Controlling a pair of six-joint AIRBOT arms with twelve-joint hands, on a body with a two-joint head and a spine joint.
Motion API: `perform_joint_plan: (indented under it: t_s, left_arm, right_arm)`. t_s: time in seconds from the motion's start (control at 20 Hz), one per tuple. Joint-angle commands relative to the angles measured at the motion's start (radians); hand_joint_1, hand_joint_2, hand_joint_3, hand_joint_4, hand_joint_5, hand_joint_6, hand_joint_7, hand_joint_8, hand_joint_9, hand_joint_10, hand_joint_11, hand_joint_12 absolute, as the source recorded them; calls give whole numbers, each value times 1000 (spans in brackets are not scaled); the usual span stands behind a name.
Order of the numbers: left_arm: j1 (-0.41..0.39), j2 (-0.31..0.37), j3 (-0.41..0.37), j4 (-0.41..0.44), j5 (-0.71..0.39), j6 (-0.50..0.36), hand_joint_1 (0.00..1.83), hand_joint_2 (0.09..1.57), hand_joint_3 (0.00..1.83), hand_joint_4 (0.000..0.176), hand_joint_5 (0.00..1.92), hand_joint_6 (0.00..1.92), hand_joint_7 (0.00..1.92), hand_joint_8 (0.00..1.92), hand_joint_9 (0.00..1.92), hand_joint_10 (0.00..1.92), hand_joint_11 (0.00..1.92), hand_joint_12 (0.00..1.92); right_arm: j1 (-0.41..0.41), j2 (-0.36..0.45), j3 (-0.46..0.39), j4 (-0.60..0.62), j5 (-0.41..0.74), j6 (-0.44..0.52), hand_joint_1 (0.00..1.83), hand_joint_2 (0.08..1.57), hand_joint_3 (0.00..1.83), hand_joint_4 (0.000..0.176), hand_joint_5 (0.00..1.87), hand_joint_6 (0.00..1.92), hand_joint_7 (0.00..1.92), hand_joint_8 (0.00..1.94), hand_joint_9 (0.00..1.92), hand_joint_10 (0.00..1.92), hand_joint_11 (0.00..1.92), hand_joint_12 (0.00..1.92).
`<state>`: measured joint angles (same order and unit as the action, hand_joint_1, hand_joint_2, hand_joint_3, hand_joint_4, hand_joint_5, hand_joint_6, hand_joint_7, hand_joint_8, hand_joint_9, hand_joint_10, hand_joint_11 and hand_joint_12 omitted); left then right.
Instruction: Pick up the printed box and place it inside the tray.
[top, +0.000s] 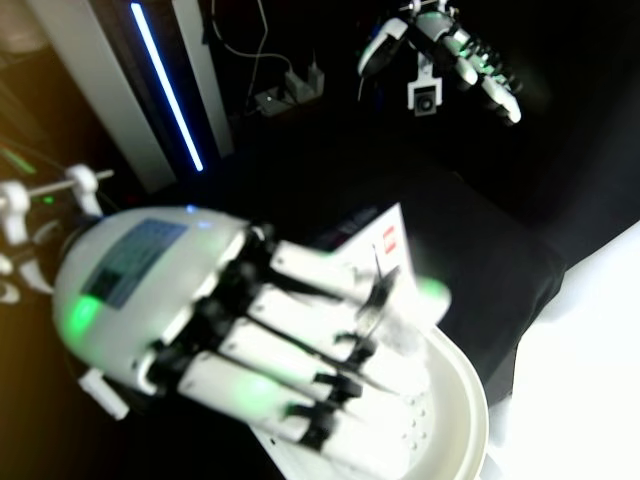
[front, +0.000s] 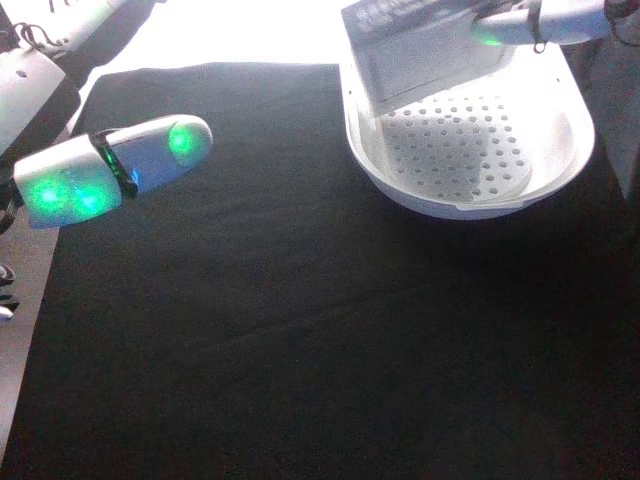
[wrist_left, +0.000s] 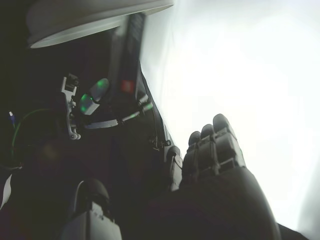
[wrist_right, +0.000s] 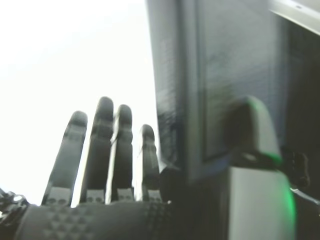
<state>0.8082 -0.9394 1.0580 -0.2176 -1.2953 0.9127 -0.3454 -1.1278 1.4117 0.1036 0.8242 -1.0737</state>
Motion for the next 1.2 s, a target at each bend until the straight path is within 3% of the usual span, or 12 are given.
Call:
perform_joint_plan:
  t_s: [0.0, 0.1, 0.2, 0.35, 0.45, 0.55, 0.6, 0.75, 0.8, 0.9, 1.15]
  left_arm:
    - [-5, 0, 0, -3, -123, -10, 61, 1062, 1, 175, 0, 0, 4, 2, 0, 0, 0, 219]
    - [-4, 0, 0, -5, -123, -10, 54, 1066, 0, 176, 0, 0, 0, 0, 0, 0, 0, 238]
    - [-1, 0, 0, -7, -123, -15, 56, 1065, 0, 170, 0, 0, 0, 0, 0, 0, 0, 338]
    - [10, 1, -2, -17, -129, -17, 54, 1072, 3, 157, 0, 0, 0, 0, 0, 0, 0, 310]
    - [22, 3, -4, -29, -139, -18, 50, 1072, 0, 160, 0, 0, 0, 0, 1, 0, 0, 265]
    - [30, 5, -7, -35, -145, -20, 24, 1088, 0, 175, 0, 0, 8, 2, 25, 4, 0, 177]
    - [33, 5, -8, -39, -147, -20, 29, 1101, 0, 176, 0, 0, 3, 0, 3, 0, 0, 25]
    - [38, 6, -8, -44, -153, -20, 9, 1100, 0, 176, 0, 0, 19, 4, 0, 0, 38, 26]
    - [39, 6, -9, -44, -153, -20, 11, 1100, 0, 166, 0, 0, 24, 5, 0, 0, 50, 35]
    - [40, 7, -9, -44, -152, -20, 53, 1087, 0, 175, 0, 0, 17, 2, 0, 0, 26, 35]
    - [40, 15, -9, -44, -167, -20, 100, 1093, 0, 175, 0, 0, 5, 1, 0, 0, 0, 32]
  right_arm:
    - [9, 6, 3, 8, 118, 0, 599, 685, 0, 176, 0, 0, 0, 0, 0, 0, 0, 67]
    - [8, 13, -5, 7, 117, 0, 552, 657, 0, 176, 0, 0, 0, 0, 0, 0, 0, 2]
    - [5, 27, -21, 4, 117, 0, 572, 641, 0, 176, 0, 0, 0, 0, 0, 0, 0, 0]
    - [-7, 60, -57, -6, 118, 0, 617, 609, 0, 176, 0, 0, 0, 0, 0, 0, 0, 0]
    - [-11, 87, -88, -21, 118, 1, 634, 609, 0, 176, 0, 0, 0, 0, 0, 0, 0, 0]
    - [-17, 110, -112, -34, 118, 1, 580, 616, 0, 176, 0, 0, 0, 0, 0, 0, 0, 0]
    - [-21, 117, -119, -39, 119, 8, 587, 625, 0, 176, 0, 0, 0, 0, 0, 0, 0, 0]
    - [-25, 119, -120, -65, 130, 53, 611, 624, 0, 176, 0, 0, 0, 0, 0, 0, 0, 0]
    - [-25, 120, -120, -79, 134, 75, 642, 622, 0, 176, 0, 0, 0, 0, 0, 0, 0, 0]
    - [-25, 126, -125, -89, 141, 100, 677, 595, 0, 176, 0, 0, 0, 0, 0, 0, 0, 0]
    - [-25, 146, -143, -134, 188, 178, 668, 564, 0, 176, 0, 0, 0, 0, 0, 0, 57, 33]
